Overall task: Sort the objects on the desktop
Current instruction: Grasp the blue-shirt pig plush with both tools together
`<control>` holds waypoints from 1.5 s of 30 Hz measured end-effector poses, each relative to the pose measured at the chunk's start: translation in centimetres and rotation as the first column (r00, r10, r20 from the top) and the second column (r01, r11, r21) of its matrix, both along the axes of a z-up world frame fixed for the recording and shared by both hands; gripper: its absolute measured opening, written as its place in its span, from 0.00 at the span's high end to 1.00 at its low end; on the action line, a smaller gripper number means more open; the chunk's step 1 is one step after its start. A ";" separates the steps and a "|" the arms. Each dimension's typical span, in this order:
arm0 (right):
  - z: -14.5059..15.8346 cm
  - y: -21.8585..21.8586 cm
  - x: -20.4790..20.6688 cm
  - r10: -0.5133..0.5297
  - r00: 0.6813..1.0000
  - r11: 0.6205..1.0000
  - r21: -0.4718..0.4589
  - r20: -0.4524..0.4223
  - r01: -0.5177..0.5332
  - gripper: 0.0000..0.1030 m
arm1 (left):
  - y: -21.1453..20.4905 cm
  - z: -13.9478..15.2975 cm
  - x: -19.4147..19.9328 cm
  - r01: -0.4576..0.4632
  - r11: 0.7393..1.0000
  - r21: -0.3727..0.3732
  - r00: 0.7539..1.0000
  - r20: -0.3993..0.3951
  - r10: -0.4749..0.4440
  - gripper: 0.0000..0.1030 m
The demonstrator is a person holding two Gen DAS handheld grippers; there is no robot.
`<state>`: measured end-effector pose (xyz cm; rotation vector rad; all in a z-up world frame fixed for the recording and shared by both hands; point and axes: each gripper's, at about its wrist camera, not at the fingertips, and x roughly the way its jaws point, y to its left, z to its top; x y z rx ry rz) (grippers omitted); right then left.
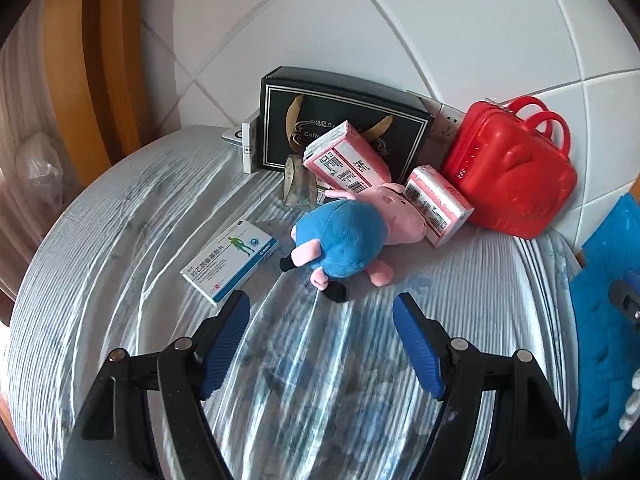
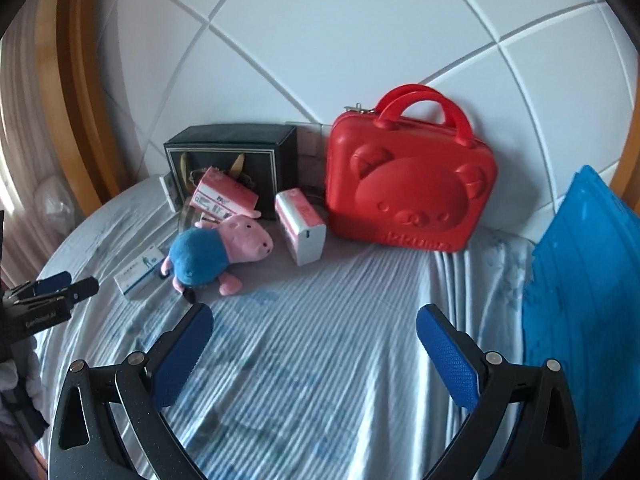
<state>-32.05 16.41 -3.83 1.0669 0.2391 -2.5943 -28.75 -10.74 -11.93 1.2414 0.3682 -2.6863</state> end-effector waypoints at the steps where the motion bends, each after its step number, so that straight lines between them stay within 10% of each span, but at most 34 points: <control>1: -0.9 -0.7 -1.4 0.014 1.000 1.000 0.003 0.006 -0.014 0.00 | 0.1 -0.8 -1.6 -0.001 1.000 0.005 1.000 0.011 0.001 0.28; 7: -5.4 -4.0 -8.5 0.062 0.997 0.998 0.010 0.046 -0.063 0.00 | 2.2 -6.6 -11.5 0.043 0.999 0.010 0.996 0.079 -0.044 0.29; 12: -8.8 -7.7 -12.5 0.171 0.982 0.985 0.013 0.075 -0.172 0.00 | 3.3 -10.3 -14.3 0.094 0.975 -0.202 0.993 0.090 -0.077 0.26; 27: -17.6 -16.3 -19.1 0.364 0.888 0.931 -0.113 0.281 -0.346 0.00 | 0.5 -12.6 -14.0 0.136 0.991 -0.003 0.987 0.091 -0.136 0.11; 31: -16.7 -15.8 -16.8 0.328 0.911 0.943 -0.029 0.250 -0.331 0.42 | 1.1 -11.7 -12.5 0.152 0.988 -0.018 0.985 0.084 -0.150 0.22; 45: -10.4 -8.9 0.1 0.304 0.938 0.952 -0.073 0.168 -0.296 0.50 | 4.3 -4.7 3.5 0.244 0.969 -0.028 0.970 -0.003 -0.244 0.22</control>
